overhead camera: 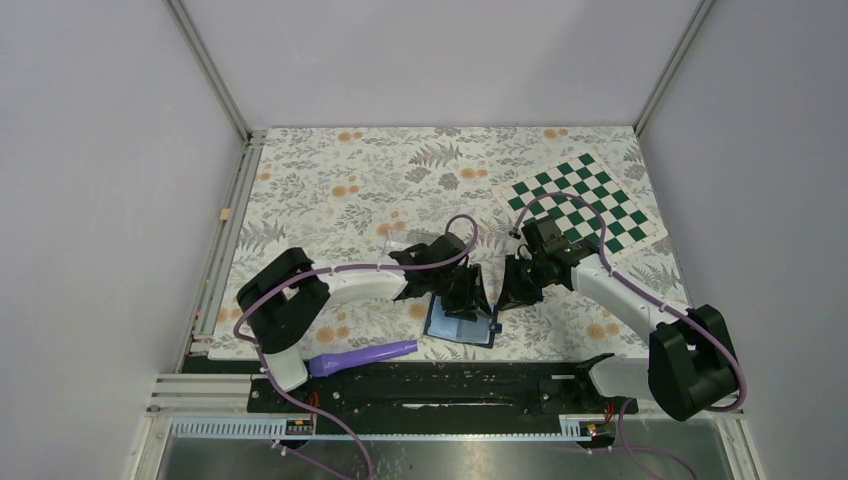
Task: Put the credit cards into the card holder
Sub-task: Insert the credit card into the card holder, then pick up the credit card from the storage box.
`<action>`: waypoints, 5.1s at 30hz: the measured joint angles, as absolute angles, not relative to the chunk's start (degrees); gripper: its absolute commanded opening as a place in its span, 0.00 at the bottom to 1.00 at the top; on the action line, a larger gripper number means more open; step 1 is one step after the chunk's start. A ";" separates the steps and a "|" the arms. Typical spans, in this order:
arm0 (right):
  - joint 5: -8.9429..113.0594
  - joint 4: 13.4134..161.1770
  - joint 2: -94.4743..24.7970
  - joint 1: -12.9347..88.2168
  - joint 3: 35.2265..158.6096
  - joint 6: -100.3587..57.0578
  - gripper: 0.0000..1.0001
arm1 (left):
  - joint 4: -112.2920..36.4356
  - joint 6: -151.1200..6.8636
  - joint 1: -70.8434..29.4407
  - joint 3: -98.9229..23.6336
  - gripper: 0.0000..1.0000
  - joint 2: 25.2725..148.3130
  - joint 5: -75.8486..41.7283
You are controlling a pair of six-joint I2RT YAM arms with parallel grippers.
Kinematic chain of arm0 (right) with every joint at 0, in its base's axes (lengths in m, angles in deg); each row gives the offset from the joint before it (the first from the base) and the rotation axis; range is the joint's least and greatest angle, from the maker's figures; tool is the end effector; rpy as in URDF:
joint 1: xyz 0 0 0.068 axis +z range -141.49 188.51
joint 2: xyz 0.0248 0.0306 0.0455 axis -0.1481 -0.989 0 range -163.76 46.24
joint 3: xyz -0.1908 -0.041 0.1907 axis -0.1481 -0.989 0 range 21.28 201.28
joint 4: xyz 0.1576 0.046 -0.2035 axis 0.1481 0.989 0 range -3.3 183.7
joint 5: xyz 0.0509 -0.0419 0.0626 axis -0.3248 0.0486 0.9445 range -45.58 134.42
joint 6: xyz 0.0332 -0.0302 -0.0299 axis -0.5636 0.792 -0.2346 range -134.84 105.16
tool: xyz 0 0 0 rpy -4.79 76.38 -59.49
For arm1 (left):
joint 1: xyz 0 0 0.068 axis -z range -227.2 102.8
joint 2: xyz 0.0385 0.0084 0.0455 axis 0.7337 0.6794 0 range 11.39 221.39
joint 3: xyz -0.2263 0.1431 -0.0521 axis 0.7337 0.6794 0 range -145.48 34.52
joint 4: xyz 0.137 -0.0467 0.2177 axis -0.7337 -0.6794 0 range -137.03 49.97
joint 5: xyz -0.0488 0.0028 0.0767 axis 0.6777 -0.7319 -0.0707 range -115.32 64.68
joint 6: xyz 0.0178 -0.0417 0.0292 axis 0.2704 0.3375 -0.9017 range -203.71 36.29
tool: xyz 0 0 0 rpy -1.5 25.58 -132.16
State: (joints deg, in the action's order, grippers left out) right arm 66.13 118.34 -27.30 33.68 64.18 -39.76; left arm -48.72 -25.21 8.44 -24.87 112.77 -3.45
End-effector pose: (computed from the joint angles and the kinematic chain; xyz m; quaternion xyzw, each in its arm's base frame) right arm 0.2083 0.1125 0.1986 -0.0471 0.9534 0.2653 0.1357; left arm 0.1934 -0.3065 0.1702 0.0407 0.9259 -0.3744 0.0297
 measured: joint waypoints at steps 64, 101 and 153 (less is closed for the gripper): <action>63.27 120.44 -51.08 39.02 96.94 -42.28 0.70 | -73.16 -51.00 -17.33 -48.35 0.43 127.46 -5.31; 66.57 118.71 -62.79 37.53 96.05 -42.36 0.30 | -62.53 -50.41 -13.38 -41.77 0.34 126.37 -0.59; 68.12 117.75 -62.79 36.52 96.02 -43.20 0.20 | -73.81 -53.97 -8.94 -46.47 0.00 125.23 -14.36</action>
